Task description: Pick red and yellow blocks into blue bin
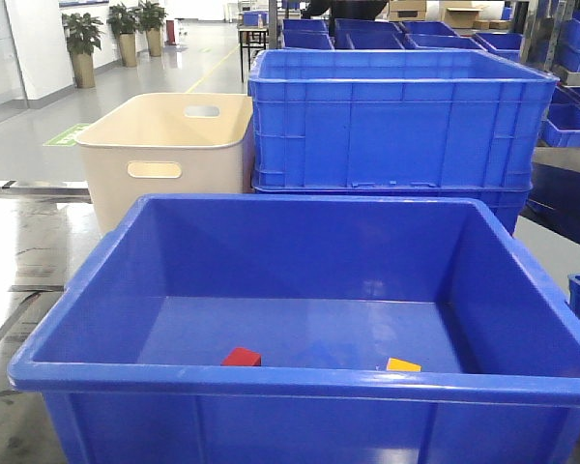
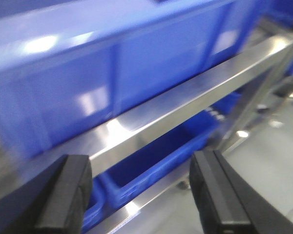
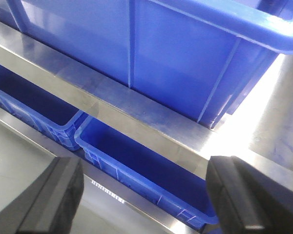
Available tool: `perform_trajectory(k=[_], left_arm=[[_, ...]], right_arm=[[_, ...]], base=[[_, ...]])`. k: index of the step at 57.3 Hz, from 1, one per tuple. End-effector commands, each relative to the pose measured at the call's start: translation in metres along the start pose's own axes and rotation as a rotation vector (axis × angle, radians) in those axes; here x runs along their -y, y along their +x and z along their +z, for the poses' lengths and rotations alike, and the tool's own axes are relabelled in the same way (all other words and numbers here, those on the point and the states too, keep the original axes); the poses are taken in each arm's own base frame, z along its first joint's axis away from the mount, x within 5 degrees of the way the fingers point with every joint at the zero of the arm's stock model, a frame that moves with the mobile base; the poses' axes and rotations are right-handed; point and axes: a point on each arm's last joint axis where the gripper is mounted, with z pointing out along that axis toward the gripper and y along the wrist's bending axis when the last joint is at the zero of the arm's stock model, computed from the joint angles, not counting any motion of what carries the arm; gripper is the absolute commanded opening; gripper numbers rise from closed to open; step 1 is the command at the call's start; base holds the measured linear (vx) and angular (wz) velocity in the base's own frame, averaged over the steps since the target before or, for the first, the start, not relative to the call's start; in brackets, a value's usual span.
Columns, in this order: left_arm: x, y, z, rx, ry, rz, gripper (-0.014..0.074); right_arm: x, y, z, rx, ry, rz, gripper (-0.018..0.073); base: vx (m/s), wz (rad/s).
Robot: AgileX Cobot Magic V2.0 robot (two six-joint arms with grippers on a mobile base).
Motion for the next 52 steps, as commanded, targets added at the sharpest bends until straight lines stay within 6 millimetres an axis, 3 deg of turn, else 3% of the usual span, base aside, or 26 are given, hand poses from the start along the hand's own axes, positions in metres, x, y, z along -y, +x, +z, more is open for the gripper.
perform_trajectory(k=[1, 9, 15, 36, 41, 52], left_arm=[[-0.005, 0.0, -0.003, 0.105, -0.067, -0.047, 0.0534], [-0.013, 0.013, 0.003, 0.088, -0.127, -0.073, 0.0524], [-0.015, 0.02, 0.009, 0.066, -0.138, -0.068, 0.0458], [-0.016, 0.022, 0.011, 0.069, -0.139, -0.069, 0.0053], [-0.016, 0.022, 0.011, 0.07, -0.141, -0.067, -0.001], [-0.017, 0.019, 0.01, 0.1, -0.148, -0.063, -0.0008]], right_arm=[[0.002, -0.011, -0.005, 0.081, 0.018, -0.004, 0.0559], [0.002, -0.011, -0.005, 0.081, 0.016, -0.001, 0.0554], [0.001, -0.011, -0.005, 0.08, 0.01, 0.005, 0.0492], [-0.001, -0.012, -0.005, 0.084, -0.011, 0.019, -0.0016], [-0.001, -0.012, -0.005, 0.085, -0.014, 0.021, -0.0016], [-0.001, -0.012, -0.005, 0.084, -0.015, 0.024, -0.0014]], base=[[0.0, 0.0], [0.0, 0.0], [0.0, 0.0], [0.0, 0.0], [0.0, 0.0], [0.0, 0.0]])
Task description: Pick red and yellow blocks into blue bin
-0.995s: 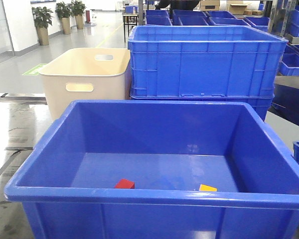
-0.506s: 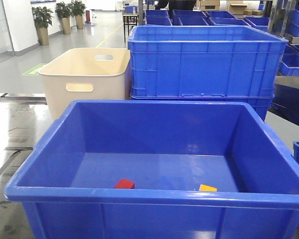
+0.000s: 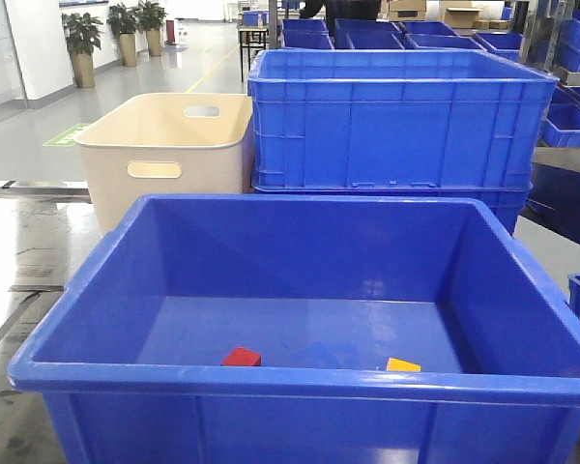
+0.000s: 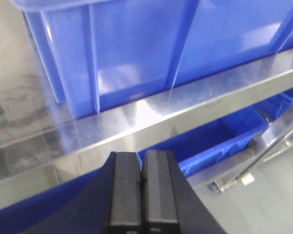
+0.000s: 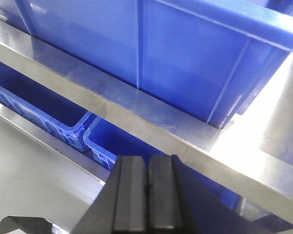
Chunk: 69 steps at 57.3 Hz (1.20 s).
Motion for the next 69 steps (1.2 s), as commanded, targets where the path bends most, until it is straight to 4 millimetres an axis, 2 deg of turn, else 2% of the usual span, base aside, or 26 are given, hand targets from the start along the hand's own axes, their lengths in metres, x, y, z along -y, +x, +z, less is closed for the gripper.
perform_trajectory(k=[1, 28, 37, 45, 59, 69], left_arm=[[0.001, -0.014, -0.004, 0.112, 0.002, -0.01, -0.0008], [0.001, -0.015, -0.004, 0.117, 0.003, -0.009, -0.0006], [-0.008, -0.013, -0.003, 0.142, -0.104, 0.124, -0.0003], [-0.021, 0.006, -0.004, 0.273, -0.225, 0.129, -0.0003], [-0.033, 0.065, -0.001, 0.528, -0.403, 0.081, -0.0001], [-0.037, 0.094, 0.008, 0.667, -0.46, 0.092, -0.0001]], right_arm=[[0.001, -0.011, -0.005, 0.079, 0.01, 0.004, -0.0013], [0.001, -0.011, -0.005, 0.079, 0.01, 0.004, -0.001], [0.001, -0.011, -0.005, 0.079, 0.01, 0.004, -0.001], [0.001, -0.011, -0.005, 0.079, 0.01, 0.004, -0.001], [0.001, -0.011, -0.005, 0.079, 0.01, 0.004, -0.001], [0.001, -0.011, -0.005, 0.079, 0.01, 0.004, -0.001]], base=[[0.0, 0.0], [0.0, 0.0], [0.0, 0.0], [0.0, 0.0], [0.0, 0.0], [0.0, 0.0]])
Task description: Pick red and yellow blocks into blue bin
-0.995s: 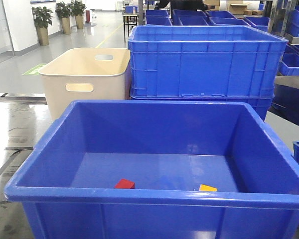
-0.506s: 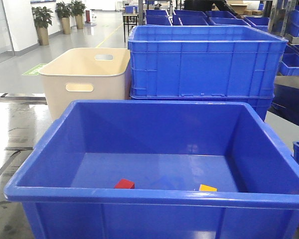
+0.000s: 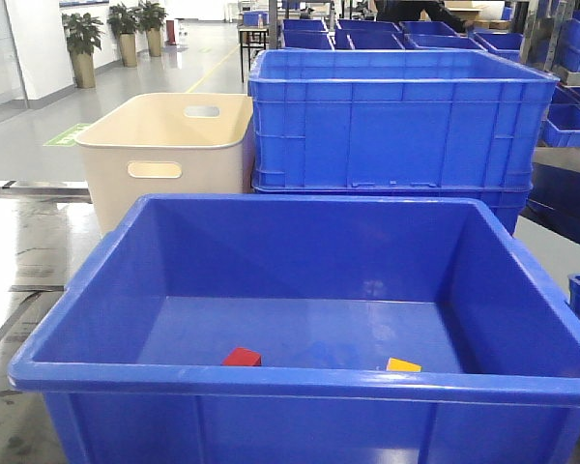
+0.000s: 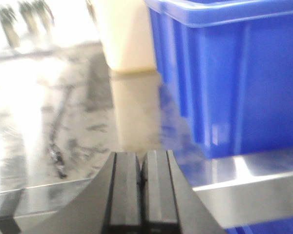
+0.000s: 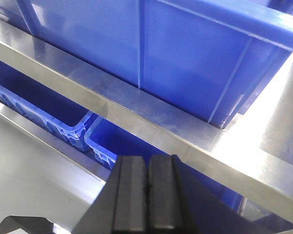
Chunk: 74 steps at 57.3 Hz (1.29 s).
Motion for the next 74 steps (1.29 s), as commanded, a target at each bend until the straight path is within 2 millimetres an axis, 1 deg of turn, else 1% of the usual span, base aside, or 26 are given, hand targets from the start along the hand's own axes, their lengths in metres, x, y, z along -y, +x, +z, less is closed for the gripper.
perform_trajectory(k=[1, 4, 6, 35, 49, 74], left_arm=[[-0.0018, -0.0079, -0.0032, 0.19, -0.033, -0.017, -0.0001], [-0.0015, -0.0003, -0.0033, 0.211, -0.042, -0.027, -0.0001], [-0.0017, 0.0006, -0.0046, 0.207, -0.048, -0.036, -0.0001], [-0.0018, 0.0014, -0.0055, 0.2, -0.047, -0.061, -0.0001], [-0.0019, 0.0011, -0.0055, 0.204, -0.042, -0.12, -0.0001], [-0.0019, 0.001, -0.0056, 0.206, -0.042, -0.118, -0.0001]], right_arm=[[0.0011, -0.0114, -0.0047, 0.08, 0.013, 0.002, -0.001], [0.0011, -0.0114, -0.0047, 0.08, 0.013, 0.002, -0.001], [0.0011, -0.0114, -0.0047, 0.08, 0.013, 0.002, -0.001], [0.0008, -0.0093, -0.0045, 0.058, 0.009, 0.002, -0.0011], [0.0008, -0.0093, -0.0045, 0.058, 0.009, 0.002, -0.0011], [0.0008, -0.0093, -0.0045, 0.058, 0.009, 0.002, -0.0011]], base=[[0.0, 0.0], [0.0, 0.0], [0.0, 0.0], [0.0, 0.0], [0.0, 0.0], [0.0, 0.0]])
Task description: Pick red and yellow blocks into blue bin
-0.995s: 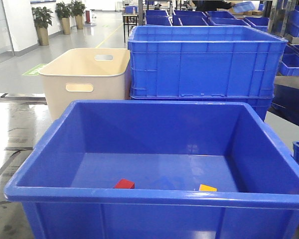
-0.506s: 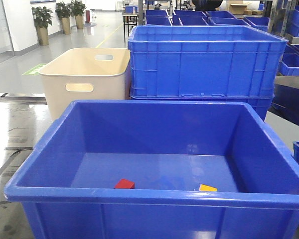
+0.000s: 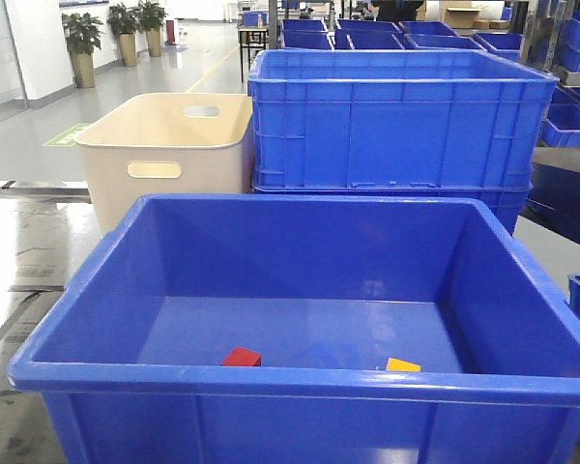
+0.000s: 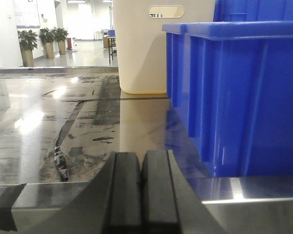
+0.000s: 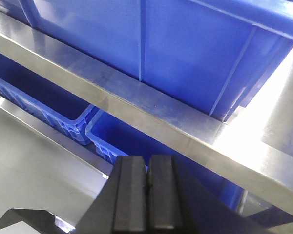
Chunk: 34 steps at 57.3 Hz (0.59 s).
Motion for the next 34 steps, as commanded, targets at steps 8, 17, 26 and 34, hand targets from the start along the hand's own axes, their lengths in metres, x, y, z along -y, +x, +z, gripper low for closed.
perform_trajectory(k=[8, 17, 26, 34], left_arm=[[-0.0006, -0.0141, -0.0026, 0.117, -0.007, -0.02, -0.0001], [-0.0006, -0.0141, -0.0026, 0.117, -0.007, -0.02, -0.0001], [-0.0006, -0.0141, -0.0026, 0.117, -0.007, -0.02, -0.0001], [-0.0006, -0.0141, -0.0026, 0.117, -0.007, -0.02, -0.0001]], right_arm=[[0.0012, -0.0113, -0.0048, 0.081, 0.014, 0.002, -0.0011], [0.0012, -0.0113, -0.0048, 0.081, 0.014, 0.002, -0.0011], [0.0012, -0.0113, -0.0048, 0.081, 0.014, 0.002, -0.0011], [0.0014, -0.0131, -0.0062, 0.114, 0.02, 0.001, -0.0011]], base=[[0.0, 0.0], [0.0, 0.0], [0.0, 0.0], [0.0, 0.0]])
